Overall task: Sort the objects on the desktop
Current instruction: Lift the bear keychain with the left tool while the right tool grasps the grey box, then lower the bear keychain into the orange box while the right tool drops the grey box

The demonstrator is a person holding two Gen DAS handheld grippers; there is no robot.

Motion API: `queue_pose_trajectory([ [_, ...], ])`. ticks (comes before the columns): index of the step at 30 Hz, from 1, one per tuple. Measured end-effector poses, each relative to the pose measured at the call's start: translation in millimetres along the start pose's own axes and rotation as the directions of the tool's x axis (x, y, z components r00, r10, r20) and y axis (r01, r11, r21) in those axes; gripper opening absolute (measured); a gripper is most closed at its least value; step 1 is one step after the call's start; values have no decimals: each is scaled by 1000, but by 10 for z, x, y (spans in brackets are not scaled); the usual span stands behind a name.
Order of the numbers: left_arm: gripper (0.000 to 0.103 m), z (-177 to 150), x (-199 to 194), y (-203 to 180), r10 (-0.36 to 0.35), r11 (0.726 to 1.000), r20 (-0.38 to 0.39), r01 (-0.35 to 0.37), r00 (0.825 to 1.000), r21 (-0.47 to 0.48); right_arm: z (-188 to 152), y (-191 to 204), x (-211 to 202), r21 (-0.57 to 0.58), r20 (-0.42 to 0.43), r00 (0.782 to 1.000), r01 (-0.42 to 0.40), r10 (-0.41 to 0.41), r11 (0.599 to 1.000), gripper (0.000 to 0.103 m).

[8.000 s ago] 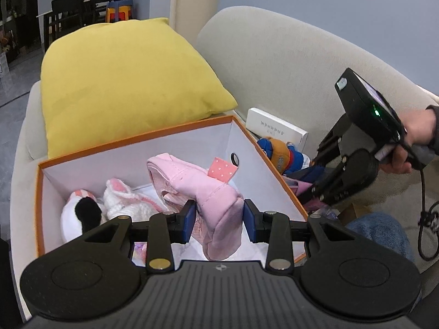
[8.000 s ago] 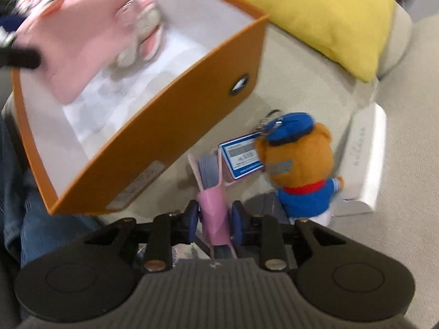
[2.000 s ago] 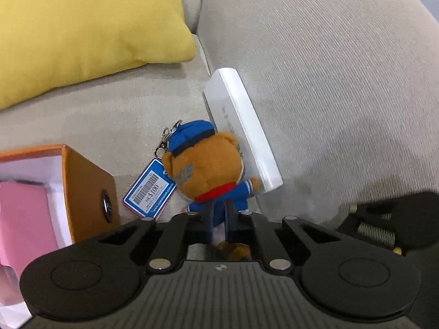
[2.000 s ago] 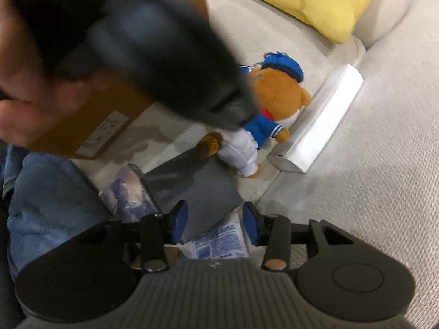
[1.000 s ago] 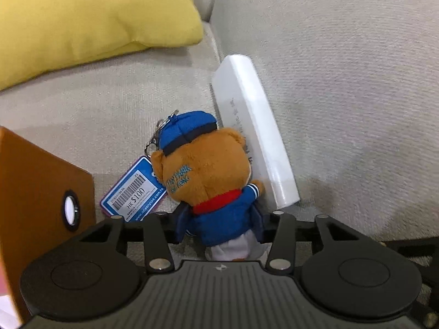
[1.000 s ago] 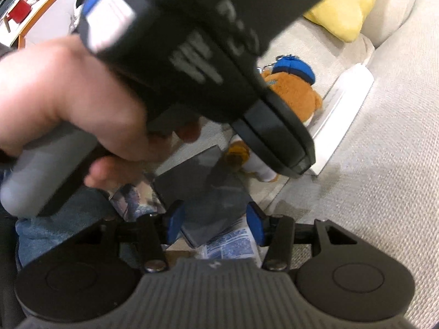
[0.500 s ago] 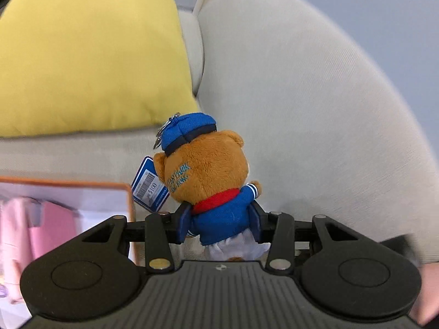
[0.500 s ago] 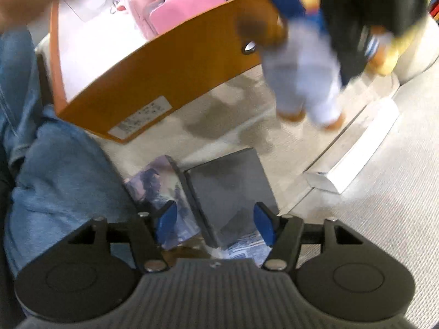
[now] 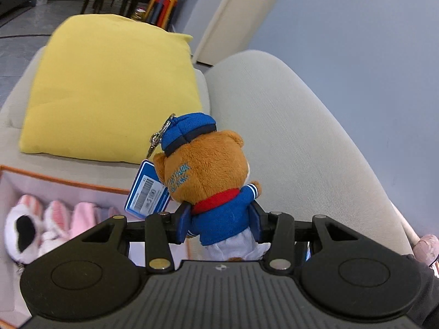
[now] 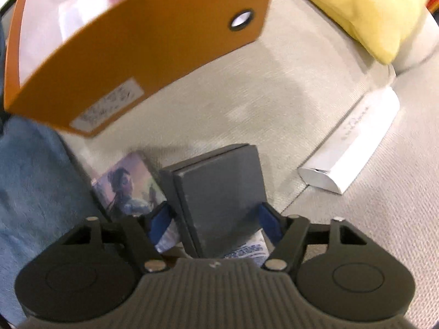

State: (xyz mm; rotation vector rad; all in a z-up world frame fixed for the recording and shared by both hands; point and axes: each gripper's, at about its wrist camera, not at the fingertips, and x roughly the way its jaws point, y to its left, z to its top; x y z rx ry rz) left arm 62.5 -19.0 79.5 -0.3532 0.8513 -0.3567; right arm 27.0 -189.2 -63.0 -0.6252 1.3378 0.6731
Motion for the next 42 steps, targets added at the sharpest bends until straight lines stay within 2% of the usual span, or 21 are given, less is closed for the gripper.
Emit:
queue_pose_trajectory([
  [5, 50, -135, -186, 189, 8, 999, 12, -8, 1000, -49, -5, -271, -200, 143, 74, 995, -71, 61, 987, 49],
  [7, 50, -158, -345, 259, 7, 998, 8, -7, 1000, -57, -18, -424, -266, 229, 116, 988, -127, 103, 965, 42],
  [9, 50, -220, -307, 324, 5, 998, -4, -5, 1000, -60, -38, -579, -303, 311, 152, 980, -170, 128, 935, 39],
  [12, 50, -266, -189, 421, -10, 999, -30, 8, 1000, -53, -63, -723, -333, 404, 159, 979, -179, 123, 897, 36],
  [14, 50, -274, -82, 492, -10, 999, -50, 8, 999, -43, -50, -752, -333, 412, 127, 988, -130, 84, 902, 37],
  [16, 50, -257, -36, 495, -20, 999, -75, 17, 997, -38, -50, -714, -261, 419, 123, 989, -124, 78, 899, 37],
  [19, 50, -203, 116, 486, -45, 999, -112, 43, 993, -23, -41, -696, -271, 421, 140, 988, -114, 59, 900, 36],
  [24, 50, -255, 355, 633, -72, 997, -171, 77, 983, 19, -93, -790, -443, 482, 217, 975, -153, 52, 863, 36],
  [28, 50, -264, 443, 652, -38, 991, -219, 64, 975, 114, -113, -815, -808, 521, 300, 951, -228, 74, 822, 36],
  [35, 50, -342, 501, 747, 20, 970, -254, 43, 967, 240, 91, -500, -1401, 532, 467, 876, -386, 119, 753, 36],
  [37, 50, -411, 462, 841, 34, 965, -246, 32, 969, 259, 216, -435, -1559, 543, 488, 864, -408, 120, 734, 36],
  [39, 50, -441, 431, 912, 28, 968, -239, 33, 971, 251, 385, -356, -1588, 567, 472, 875, -394, 107, 723, 36],
  [42, 50, -454, 386, 977, 11, 968, -232, 48, 973, 247, 670, -264, -1484, 616, 419, 905, -345, 77, 709, 36],
])
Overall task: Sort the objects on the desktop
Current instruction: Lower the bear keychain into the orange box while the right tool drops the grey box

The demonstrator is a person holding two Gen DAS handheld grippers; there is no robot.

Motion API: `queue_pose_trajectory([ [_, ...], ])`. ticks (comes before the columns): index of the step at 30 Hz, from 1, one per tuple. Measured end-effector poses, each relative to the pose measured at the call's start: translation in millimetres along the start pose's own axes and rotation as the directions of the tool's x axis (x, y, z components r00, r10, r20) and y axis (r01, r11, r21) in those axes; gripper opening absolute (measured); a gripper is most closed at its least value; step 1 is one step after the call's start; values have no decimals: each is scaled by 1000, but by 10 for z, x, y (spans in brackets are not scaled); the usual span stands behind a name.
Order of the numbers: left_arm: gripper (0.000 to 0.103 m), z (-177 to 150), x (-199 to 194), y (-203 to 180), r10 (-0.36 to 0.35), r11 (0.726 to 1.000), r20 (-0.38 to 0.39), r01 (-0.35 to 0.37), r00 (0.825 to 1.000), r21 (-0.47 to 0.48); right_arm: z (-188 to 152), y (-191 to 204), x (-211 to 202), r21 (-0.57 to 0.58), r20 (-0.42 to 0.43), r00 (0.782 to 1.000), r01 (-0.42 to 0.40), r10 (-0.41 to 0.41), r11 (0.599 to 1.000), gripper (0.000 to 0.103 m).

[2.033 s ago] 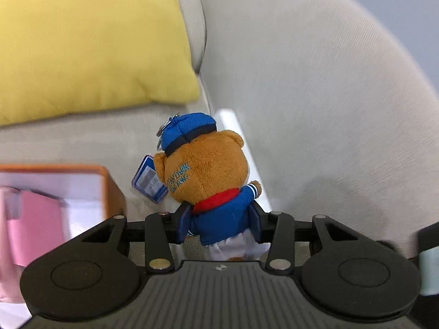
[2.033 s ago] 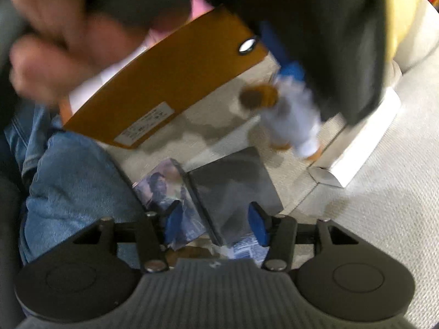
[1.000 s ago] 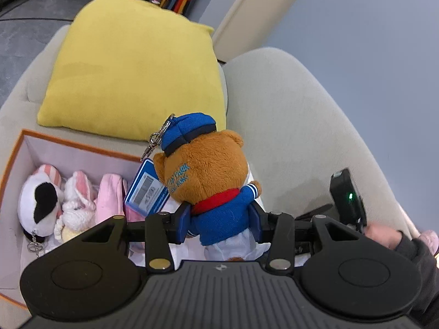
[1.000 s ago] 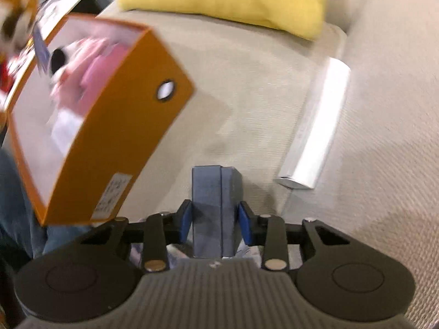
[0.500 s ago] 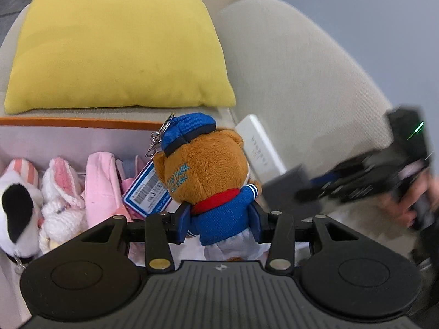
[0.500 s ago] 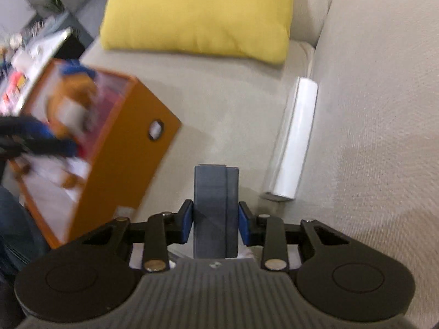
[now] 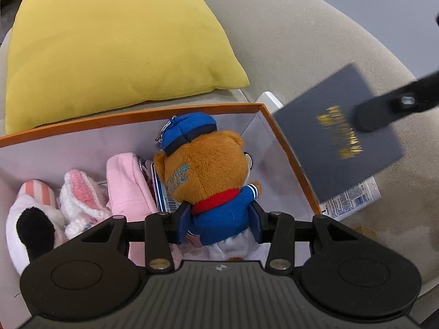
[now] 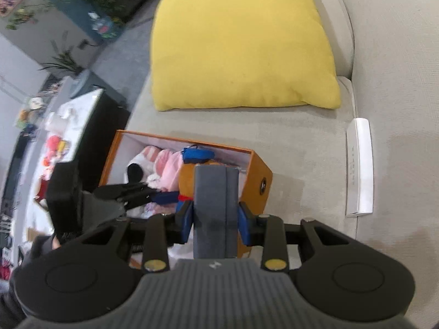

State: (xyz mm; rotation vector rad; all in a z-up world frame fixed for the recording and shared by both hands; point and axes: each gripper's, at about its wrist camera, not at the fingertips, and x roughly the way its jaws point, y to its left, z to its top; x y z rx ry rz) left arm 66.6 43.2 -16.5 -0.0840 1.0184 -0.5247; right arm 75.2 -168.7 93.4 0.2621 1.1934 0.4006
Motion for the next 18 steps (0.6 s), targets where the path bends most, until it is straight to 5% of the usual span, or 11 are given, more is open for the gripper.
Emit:
queue_pose_trajectory([
  [9, 50, -152, -59, -13, -14, 997, 2, 14, 1000, 81, 185, 494, 493, -15, -63, 954, 292, -292, 956, 36],
  [18, 51, -74, 218, -2, 46, 987, -2, -45, 999, 153, 236, 683, 925, -39, -158, 881, 445, -445, 895, 35],
])
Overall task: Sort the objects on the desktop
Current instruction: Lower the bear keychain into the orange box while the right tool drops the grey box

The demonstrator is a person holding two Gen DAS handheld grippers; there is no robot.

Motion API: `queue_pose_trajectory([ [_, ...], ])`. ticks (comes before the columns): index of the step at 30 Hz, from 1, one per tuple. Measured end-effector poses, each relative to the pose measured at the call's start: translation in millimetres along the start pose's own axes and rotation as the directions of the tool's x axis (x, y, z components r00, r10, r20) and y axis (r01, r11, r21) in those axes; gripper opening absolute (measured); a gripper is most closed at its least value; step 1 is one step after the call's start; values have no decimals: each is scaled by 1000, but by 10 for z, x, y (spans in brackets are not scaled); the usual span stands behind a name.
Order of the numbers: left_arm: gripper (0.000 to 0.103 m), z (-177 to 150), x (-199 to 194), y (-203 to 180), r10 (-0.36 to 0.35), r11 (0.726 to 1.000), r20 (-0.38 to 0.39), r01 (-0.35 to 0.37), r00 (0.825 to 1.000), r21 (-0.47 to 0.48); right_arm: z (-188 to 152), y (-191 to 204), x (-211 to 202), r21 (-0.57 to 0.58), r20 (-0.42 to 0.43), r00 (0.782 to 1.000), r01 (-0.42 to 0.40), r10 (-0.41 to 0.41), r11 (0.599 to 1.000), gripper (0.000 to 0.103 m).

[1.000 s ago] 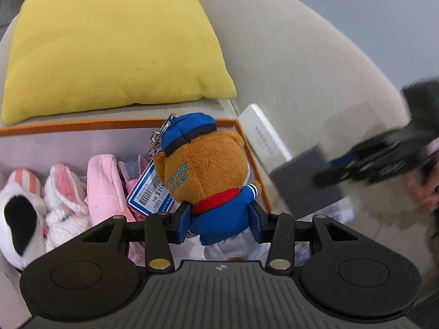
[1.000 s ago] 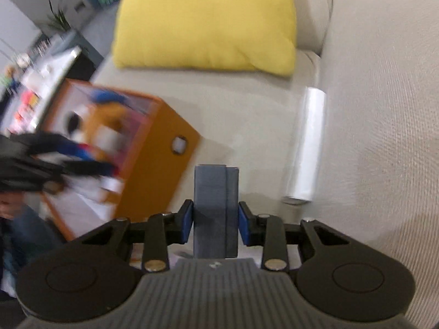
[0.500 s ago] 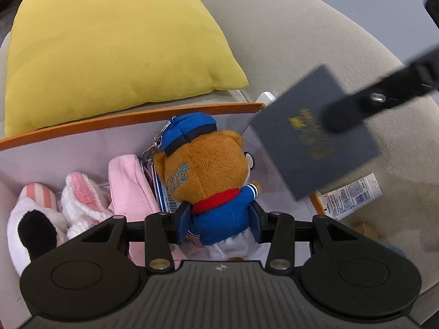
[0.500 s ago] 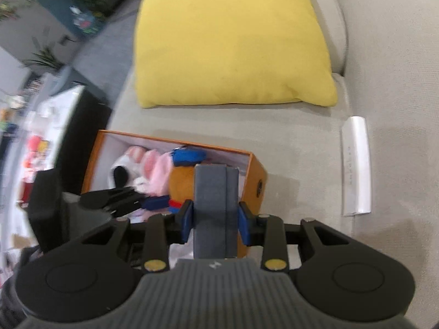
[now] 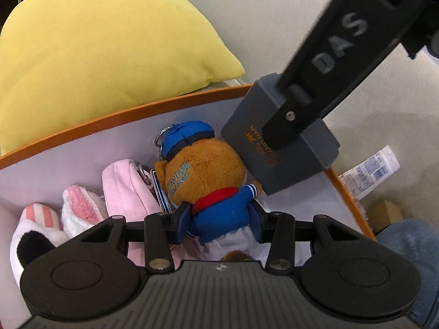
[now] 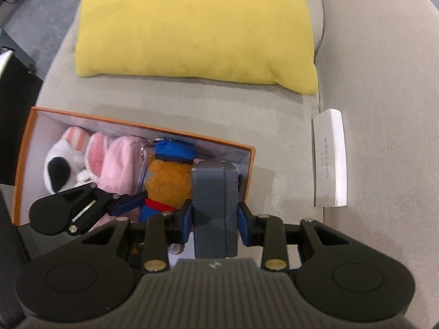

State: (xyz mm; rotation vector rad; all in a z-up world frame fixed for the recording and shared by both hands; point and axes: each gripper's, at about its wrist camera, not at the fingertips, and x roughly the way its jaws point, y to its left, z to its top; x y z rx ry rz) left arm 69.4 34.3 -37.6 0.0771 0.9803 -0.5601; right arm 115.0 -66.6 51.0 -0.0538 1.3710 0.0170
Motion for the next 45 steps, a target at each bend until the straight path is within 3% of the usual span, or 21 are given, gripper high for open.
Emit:
queue_pose_trajectory([
  [10, 53, 8, 107, -29, 20, 1000, -11, -20, 1000, 22, 105, 74, 379, 0, -80, 994, 76, -76, 997, 37],
  [22, 58, -100, -73, 64, -2, 1000, 21, 3, 1000, -26, 37, 106, 140, -76, -31, 998, 43, -46, 996, 40],
  [28, 61, -177, -372, 50, 19, 999, 100, -15, 995, -46, 47, 106, 166, -115, 30, 996, 88, -85, 989, 21],
  [32, 44, -205, -384, 58, 21, 999, 89, -18, 996, -35, 50, 52, 217, -98, 28, 998, 62, -60, 993, 19],
  [36, 36, -127, -281, 8, 26, 999, 85, -23, 996, -35, -17, 45, 117, -121, 35, 999, 21, -16, 992, 19],
  [40, 33, -63, -164, -48, 40, 999, 64, -37, 997, -39, -81, 53, 206, -146, 24, 999, 30, -27, 989, 12],
  [45, 33, -29, -103, -63, 55, 998, 44, -53, 998, -35, -106, -6, 224, -140, 37, 999, 0, 5, 990, 12],
])
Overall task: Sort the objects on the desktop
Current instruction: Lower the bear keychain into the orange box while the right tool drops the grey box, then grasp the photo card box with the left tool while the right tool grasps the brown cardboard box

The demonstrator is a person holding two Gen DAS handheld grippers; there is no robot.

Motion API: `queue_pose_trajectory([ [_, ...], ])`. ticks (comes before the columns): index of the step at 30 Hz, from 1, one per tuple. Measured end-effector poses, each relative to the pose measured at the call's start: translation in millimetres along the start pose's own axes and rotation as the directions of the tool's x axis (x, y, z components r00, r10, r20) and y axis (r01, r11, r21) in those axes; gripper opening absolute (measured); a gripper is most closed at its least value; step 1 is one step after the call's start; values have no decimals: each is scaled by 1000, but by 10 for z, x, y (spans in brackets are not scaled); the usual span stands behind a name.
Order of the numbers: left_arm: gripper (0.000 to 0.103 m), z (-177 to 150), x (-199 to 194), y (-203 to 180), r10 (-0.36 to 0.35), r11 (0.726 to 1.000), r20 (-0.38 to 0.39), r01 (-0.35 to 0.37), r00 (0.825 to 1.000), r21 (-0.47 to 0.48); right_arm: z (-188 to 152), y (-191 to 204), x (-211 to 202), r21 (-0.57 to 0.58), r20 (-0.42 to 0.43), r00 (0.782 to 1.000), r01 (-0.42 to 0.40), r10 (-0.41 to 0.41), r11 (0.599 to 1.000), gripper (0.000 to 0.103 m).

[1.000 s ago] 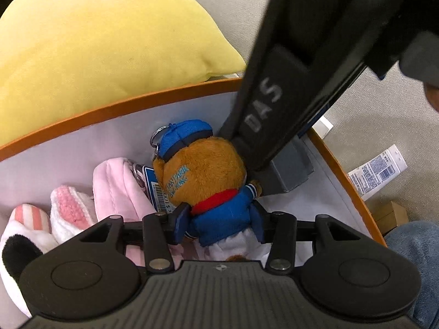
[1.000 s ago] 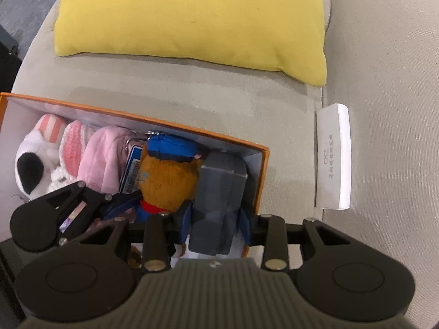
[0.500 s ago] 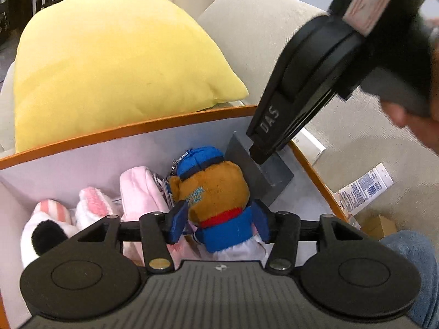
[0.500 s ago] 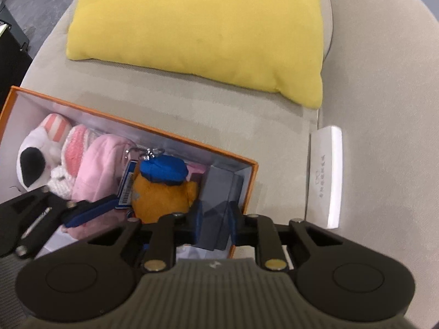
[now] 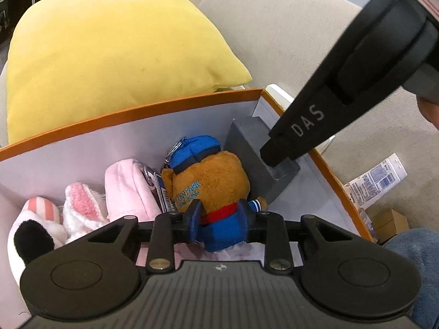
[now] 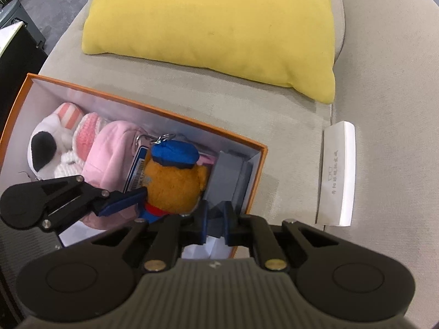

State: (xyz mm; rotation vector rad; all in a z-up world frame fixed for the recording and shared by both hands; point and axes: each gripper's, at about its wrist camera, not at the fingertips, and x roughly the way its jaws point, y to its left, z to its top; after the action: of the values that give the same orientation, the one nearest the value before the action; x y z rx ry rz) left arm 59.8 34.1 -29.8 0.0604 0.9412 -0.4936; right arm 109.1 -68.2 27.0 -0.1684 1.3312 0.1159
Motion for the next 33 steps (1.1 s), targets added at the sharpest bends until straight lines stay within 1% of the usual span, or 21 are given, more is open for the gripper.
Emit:
queue_pose_trajectory([
  [2, 33, 11, 69, -62, 2, 1000, -4, -2, 1000, -3, -11, -10, -8, 4, 5, 1000, -9, 9, 1000, 12],
  [6, 33, 36, -4, -53, 7, 1000, 0, -7, 1000, -19, -66, -36, -95, -20, 40, 999, -30, 31, 999, 12],
  [10, 33, 40, -141, -135, 14, 1000, 25, -14, 1000, -10, -211, -131, -308, -46, 93, 989, -108, 112, 993, 12],
  [12, 33, 42, -230, -207, 27, 1000, 45, -27, 999, 7, -330, -191, -455, -84, 136, 982, -124, 134, 989, 13],
  [14, 33, 48, -367, -302, 33, 999, 71, -36, 997, 40, -479, -281, -600, -121, 183, 972, -126, 147, 985, 13],
  [17, 33, 99, -558, -619, 25, 992, 130, -41, 991, 121, -754, -476, -779, -164, 260, 954, -108, 149, 981, 14],
  [18, 33, 129, -691, -671, 14, 987, 144, -37, 989, 157, -839, -543, -806, -173, 268, 953, -98, 143, 980, 15],
  [19, 33, 155, -801, -724, -2, 981, 150, -27, 989, 192, -932, -622, -812, -178, 262, 957, -81, 126, 981, 16],
  [20, 33, 173, -777, -896, -21, 974, 146, -13, 989, 226, -1026, -712, -797, -177, 243, 964, -66, 109, 982, 18],
  [21, 33, 188, -754, -1053, -39, 966, 131, 4, 991, 257, -1116, -801, -768, -170, 218, 971, -59, 96, 984, 19],
  [23, 33, 225, -729, -1282, -79, 947, 79, 50, 994, 318, -1299, -975, -684, -156, 168, 982, -61, 87, 986, 19],
  [25, 33, 266, -674, -1447, -120, 928, 13, 108, 993, 358, -1475, -1128, -586, -156, 115, 990, -67, 86, 985, 19],
  [27, 36, 303, -530, -1659, -135, 903, -60, 148, 989, 404, -1603, -1241, -497, -163, 74, 994, -68, 82, 984, 19],
  [28, 37, 310, -468, -1734, -134, 888, -97, 163, 986, 431, -1653, -1285, -449, -176, 55, 995, -76, 87, 982, 20],
  [29, 42, 333, -345, -1840, -126, 873, -143, 178, 982, 453, -1701, -1323, -402, -187, 42, 995, -82, 91, 979, 21],
  [30, 53, 354, -235, -1903, -116, 861, -186, 192, 976, 471, -1747, -1339, -367, -196, 33, 995, -86, 95, 977, 22],
  [32, 55, 380, -21, -2041, -85, 836, -252, 207, 964, 508, -1788, -1386, -268, -223, 7, 993, -111, 116, 968, 23],
  [33, 55, 385, 83, -2083, -67, 829, -287, 213, 956, 517, -1796, -1401, -213, -236, -8, 991, -129, 131, 963, 26],
])
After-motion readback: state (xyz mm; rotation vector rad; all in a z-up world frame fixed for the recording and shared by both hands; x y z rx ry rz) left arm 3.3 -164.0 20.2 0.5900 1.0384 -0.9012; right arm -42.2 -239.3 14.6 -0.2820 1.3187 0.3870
